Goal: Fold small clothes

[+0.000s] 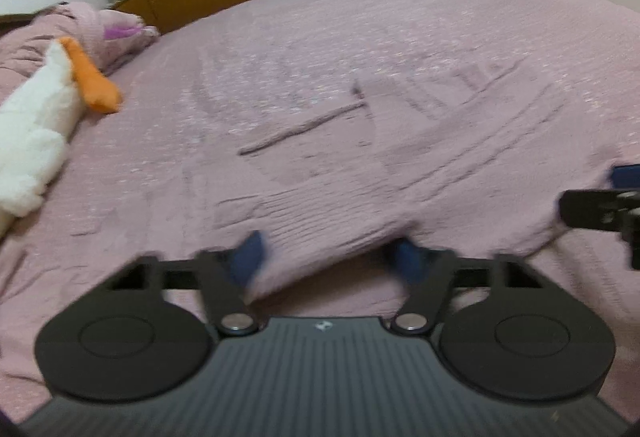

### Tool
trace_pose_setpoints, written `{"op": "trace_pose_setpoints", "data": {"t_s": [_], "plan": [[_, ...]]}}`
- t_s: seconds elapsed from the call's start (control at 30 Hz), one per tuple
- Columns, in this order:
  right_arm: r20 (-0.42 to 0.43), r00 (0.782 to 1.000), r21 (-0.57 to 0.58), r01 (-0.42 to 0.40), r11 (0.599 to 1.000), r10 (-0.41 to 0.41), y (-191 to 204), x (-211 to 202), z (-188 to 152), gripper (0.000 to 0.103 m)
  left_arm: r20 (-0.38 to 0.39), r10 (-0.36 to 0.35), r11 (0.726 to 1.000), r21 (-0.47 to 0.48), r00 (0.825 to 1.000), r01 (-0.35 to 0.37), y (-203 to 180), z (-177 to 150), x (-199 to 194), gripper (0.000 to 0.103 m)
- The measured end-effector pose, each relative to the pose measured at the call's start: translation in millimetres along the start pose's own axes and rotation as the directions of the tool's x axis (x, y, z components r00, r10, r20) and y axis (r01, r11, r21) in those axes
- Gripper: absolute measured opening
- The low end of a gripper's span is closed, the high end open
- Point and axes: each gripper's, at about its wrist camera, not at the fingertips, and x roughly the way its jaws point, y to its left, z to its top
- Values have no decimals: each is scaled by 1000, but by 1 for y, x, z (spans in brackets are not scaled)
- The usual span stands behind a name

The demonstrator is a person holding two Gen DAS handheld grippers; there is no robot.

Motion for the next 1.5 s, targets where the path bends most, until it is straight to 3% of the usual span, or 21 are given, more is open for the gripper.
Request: {"op": "trace_pose_setpoints", "data": {"t_s": [0.03,0.1,0.2,0.4,0.63,0.9,1.03,1.27,1.4,1.5], "plan": [[-1,1000,0,0,1000,0,0,0,0,78,4,-15,1000,-4,1000,15,-1,1,-2,41],[-3,1000,1,2,1000,-2,2,1,-1,78,17,-8,1000,-3,1000,8,-3,2,-6,19],[-4,1000,0,3,1000,-3,3,2,-1,78,30,2,999,-34,1000,-1,3,5,-12,12],[-4,1000,1,2,1000,-2,3,2,-1,79,42,60,992,-115,997,-55,32,6,-19,10],[-4,1000,-2,3,1000,-3,2,3,-1,79,-4,153,973,-173,988,-151,65,-5,-19,10],[-5,1000,-14,3,1000,-3,0,6,-2,80,-75,267,938,-206,961,-277,89,-20,-19,12],[-1,1000,-7,-3,1000,3,-2,6,-1,80,-89,230,938,-244,969,-245,97,-22,-24,17],[18,999,91,-53,994,51,-14,2,3,80,-69,160,935,-311,985,-173,103,-17,-40,60],[22,999,96,-51,994,49,-14,2,2,80,-63,119,929,-344,991,-134,106,-17,-40,61],[26,999,82,-40,996,38,-11,2,2,80,-88,153,928,-330,984,-174,106,-19,-34,61]]}}
